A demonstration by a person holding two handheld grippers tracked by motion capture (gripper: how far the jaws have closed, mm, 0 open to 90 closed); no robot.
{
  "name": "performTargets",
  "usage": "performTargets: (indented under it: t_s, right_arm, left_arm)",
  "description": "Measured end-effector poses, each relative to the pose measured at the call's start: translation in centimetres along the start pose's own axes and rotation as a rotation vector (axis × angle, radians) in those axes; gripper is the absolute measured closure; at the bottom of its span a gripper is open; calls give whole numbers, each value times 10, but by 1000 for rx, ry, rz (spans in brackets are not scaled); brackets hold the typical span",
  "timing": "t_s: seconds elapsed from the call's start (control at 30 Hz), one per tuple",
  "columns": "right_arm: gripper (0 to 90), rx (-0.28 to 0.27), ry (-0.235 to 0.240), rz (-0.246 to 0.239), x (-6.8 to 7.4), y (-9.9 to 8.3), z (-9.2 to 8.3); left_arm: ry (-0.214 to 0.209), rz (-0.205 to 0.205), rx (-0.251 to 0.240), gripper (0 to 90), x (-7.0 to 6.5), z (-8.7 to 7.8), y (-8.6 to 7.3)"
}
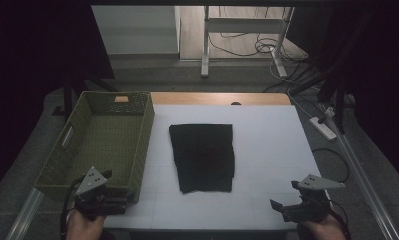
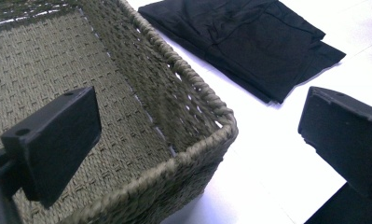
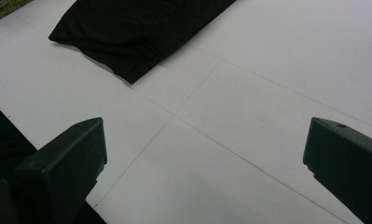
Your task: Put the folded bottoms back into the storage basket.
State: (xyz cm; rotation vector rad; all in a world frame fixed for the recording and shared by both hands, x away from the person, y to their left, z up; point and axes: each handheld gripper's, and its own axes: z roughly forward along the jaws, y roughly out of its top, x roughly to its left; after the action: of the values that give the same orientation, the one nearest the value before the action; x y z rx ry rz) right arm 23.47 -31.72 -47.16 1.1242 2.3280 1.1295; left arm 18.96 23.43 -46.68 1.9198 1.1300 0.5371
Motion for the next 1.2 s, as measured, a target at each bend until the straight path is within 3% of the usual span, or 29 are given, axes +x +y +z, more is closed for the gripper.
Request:
performTargets:
  t_s: [0.23,0.33,1.2]
  right_arm:
    - [4,2,2,0,0,0,0]
    - [4,3,2,-1,0,0,0]
    - [4,11,1,-3,1,0,1]
  left_arm:
    - [-10,-15,-12,0,-2,1,3]
    - [-33,-26,-14,0,-3,3,5]
    - [-130,4,6,0,-23,22,30]
